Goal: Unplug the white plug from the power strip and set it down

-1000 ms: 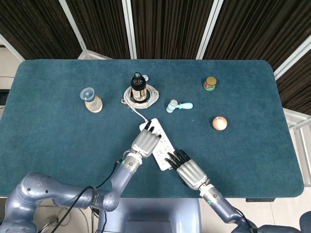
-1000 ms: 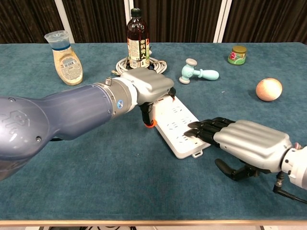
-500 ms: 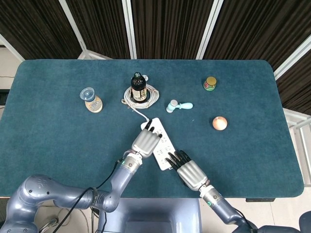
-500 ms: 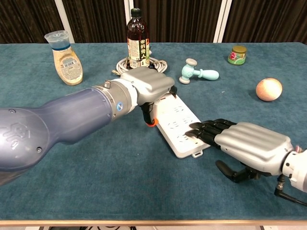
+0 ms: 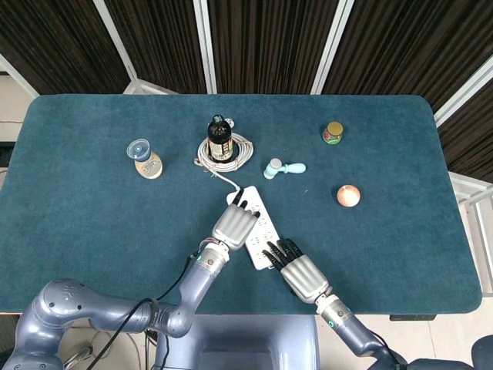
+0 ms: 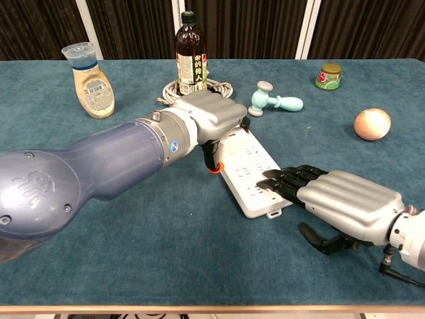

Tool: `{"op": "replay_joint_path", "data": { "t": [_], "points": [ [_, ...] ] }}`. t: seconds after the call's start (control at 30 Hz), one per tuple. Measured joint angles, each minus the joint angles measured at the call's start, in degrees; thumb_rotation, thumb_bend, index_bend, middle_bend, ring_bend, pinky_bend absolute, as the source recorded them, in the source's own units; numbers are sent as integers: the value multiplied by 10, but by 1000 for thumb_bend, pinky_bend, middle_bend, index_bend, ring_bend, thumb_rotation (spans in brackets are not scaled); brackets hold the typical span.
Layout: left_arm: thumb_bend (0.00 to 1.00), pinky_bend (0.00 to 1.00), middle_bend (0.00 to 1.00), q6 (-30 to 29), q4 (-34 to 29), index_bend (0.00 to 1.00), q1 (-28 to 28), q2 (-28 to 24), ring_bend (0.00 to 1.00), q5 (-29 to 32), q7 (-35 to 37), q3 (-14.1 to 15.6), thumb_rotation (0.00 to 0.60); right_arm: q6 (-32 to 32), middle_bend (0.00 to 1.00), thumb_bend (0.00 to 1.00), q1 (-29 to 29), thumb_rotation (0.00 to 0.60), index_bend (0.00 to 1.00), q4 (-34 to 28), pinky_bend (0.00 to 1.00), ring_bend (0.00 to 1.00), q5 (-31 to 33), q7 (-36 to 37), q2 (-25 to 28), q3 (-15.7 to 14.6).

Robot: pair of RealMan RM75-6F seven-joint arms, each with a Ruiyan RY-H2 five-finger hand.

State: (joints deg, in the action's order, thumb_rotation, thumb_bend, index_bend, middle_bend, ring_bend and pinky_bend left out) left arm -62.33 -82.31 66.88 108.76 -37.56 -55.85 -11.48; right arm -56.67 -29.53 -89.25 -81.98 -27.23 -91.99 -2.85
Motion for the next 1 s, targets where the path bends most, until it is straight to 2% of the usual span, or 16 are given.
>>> {"op": "replay_joint_path", "data": {
  "t": [1.0],
  "points": [
    [391, 30, 727, -3, -18, 638, -8, -6, 231, -17, 2, -9, 600, 1, 0, 710, 3, 600, 0, -13, 0, 0, -6, -15, -4, -10]
  ]
}}
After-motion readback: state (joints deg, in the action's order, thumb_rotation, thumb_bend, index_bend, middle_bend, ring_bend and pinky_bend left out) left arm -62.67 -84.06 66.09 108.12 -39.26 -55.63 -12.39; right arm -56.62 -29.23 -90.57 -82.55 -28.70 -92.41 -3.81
